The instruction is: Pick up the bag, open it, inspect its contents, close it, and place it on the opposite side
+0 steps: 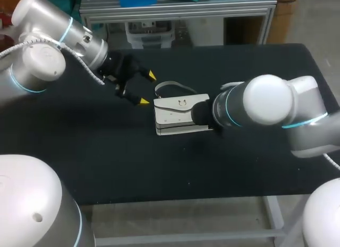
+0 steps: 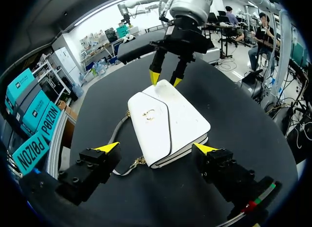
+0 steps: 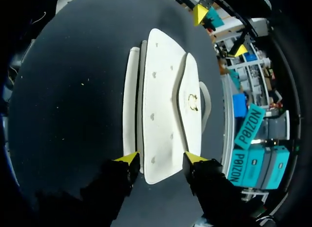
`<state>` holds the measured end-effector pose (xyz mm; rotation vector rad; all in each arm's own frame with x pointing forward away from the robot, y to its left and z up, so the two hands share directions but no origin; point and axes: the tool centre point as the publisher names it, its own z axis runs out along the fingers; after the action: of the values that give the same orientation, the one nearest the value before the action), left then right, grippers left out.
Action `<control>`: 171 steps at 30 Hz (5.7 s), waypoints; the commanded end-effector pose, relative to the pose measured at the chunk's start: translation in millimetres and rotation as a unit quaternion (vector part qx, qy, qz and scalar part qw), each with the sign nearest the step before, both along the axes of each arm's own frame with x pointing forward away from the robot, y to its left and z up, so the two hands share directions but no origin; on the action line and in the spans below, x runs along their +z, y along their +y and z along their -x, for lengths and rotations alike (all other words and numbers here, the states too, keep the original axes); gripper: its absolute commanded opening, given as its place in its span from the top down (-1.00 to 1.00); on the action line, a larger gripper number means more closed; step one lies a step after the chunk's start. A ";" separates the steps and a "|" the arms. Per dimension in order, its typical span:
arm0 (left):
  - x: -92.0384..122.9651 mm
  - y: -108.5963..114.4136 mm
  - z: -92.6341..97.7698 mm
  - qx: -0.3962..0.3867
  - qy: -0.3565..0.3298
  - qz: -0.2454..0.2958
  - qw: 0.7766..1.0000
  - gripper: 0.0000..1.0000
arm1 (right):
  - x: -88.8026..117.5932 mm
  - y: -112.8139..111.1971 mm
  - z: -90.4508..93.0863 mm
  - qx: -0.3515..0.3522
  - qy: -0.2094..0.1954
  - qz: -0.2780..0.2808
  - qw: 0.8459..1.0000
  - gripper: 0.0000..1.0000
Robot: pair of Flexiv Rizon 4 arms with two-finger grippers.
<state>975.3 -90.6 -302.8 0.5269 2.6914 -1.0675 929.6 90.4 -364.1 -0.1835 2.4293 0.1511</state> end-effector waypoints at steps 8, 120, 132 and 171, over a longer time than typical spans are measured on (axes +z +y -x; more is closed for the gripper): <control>-6.1 -4.0 -7.2 -0.030 0.011 0.006 0.999 -1.00 | -18.1 11.0 -16.6 0.018 -0.045 -0.006 0.999 0.07; -21.8 -43.1 -38.6 -0.002 -0.081 0.012 0.997 0.14 | -42.4 39.5 -11.6 0.047 0.021 -0.012 0.999 1.00; -42.0 -48.6 -44.3 0.023 -0.097 0.008 0.995 0.25 | -42.1 44.0 -12.9 0.052 0.024 -0.012 0.998 1.00; -39.3 -40.0 -88.2 0.097 0.067 -0.025 0.993 1.00 | -33.4 42.3 -11.4 0.054 0.023 0.007 0.998 -1.00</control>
<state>1063.7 -134.0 -348.6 0.2009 2.8178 -1.0099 942.9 131.6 -397.7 -0.3239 2.4694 0.1973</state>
